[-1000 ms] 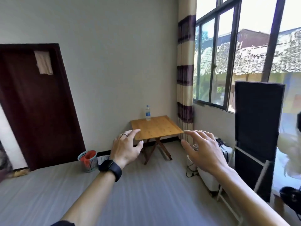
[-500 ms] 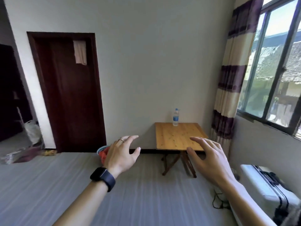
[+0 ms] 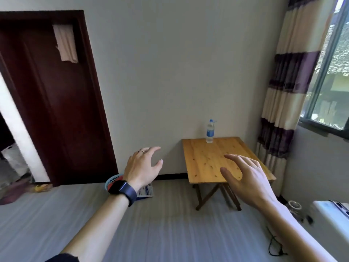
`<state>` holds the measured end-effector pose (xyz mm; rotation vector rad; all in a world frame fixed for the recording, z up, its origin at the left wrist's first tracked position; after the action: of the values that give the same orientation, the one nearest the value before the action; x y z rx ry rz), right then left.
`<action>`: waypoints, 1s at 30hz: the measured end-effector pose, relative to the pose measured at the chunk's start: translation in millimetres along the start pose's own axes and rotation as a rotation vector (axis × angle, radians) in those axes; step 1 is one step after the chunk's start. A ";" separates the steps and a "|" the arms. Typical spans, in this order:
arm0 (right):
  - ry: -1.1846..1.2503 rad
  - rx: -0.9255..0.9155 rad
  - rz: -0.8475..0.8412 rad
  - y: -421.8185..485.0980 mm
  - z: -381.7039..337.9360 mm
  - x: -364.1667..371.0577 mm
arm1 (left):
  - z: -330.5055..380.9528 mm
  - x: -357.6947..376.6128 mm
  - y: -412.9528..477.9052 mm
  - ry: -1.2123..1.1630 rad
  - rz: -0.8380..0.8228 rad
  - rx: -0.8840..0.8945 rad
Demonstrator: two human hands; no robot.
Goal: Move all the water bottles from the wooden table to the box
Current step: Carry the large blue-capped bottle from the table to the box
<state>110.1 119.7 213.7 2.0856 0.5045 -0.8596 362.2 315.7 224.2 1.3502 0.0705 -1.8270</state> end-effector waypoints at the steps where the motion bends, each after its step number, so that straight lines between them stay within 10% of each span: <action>1: -0.009 0.004 0.006 20.6 8.3 11.4 | -3.3 11.6 22.2 -0.008 -0.005 0.005; 30: -0.107 0.186 0.002 512.6 188.6 388.9 | -262.0 300.7 563.9 -0.173 -0.153 -0.069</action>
<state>612.0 -315.0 120.6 2.1924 0.3766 -1.0450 905.6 -93.4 103.9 1.1616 0.1476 -2.0433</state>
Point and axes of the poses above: each hand's wrist, its own y-axis towards the middle knuckle, its own x-axis out of the palm, z = x × y, the point moved 9 cm from there along y, towards the middle knuckle, and after that the axes turned 1 degree about -y, right-handed, at the moved point
